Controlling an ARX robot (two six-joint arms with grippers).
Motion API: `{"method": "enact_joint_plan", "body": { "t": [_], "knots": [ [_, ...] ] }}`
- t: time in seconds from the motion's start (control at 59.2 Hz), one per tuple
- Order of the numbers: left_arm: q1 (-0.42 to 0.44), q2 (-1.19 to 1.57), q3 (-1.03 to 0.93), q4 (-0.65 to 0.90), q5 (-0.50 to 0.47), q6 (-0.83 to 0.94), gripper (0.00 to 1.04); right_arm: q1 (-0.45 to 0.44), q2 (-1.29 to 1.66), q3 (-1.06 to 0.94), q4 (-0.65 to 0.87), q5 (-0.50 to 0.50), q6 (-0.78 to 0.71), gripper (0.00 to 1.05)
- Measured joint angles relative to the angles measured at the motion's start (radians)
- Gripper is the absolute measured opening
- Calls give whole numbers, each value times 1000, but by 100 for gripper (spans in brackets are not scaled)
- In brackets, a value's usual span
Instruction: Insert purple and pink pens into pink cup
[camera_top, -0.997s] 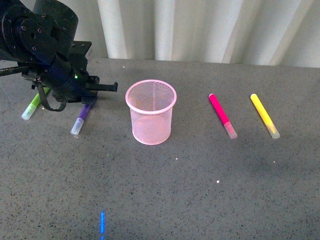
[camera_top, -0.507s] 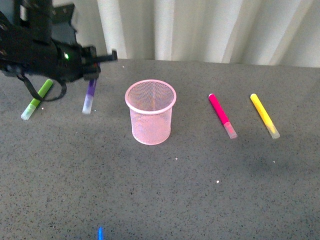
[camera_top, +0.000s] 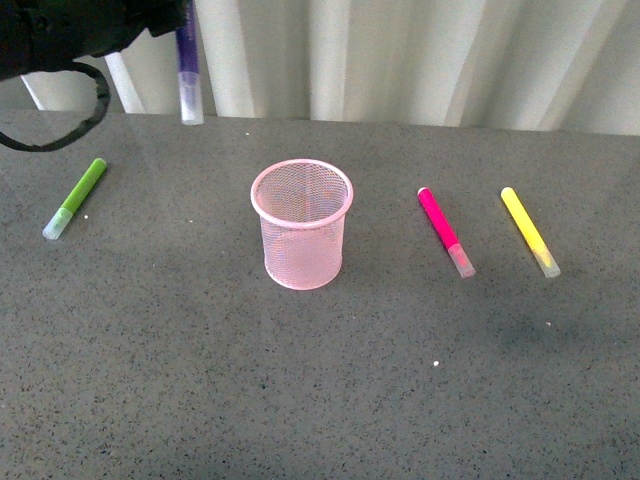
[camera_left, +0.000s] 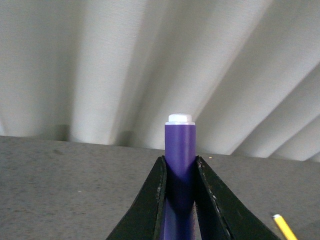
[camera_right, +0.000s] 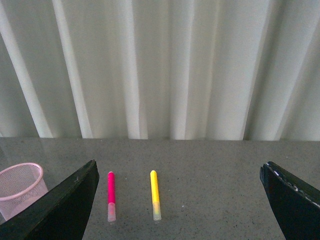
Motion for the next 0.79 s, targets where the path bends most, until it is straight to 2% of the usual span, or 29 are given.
{"method": "enact_joint_plan", "body": {
  "t": [0.237, 0.423, 0.794],
  "knots": [
    [-106, 29, -53, 249, -91, -105, 13, 0, 0, 0, 0, 0, 0, 98],
    [-153, 129, -53, 367, -135, -153, 13, 0, 0, 0, 0, 0, 0, 98],
    [-160, 208, -53, 384, -138, -167, 13, 0, 0, 0, 0, 0, 0, 98]
  ]
}}
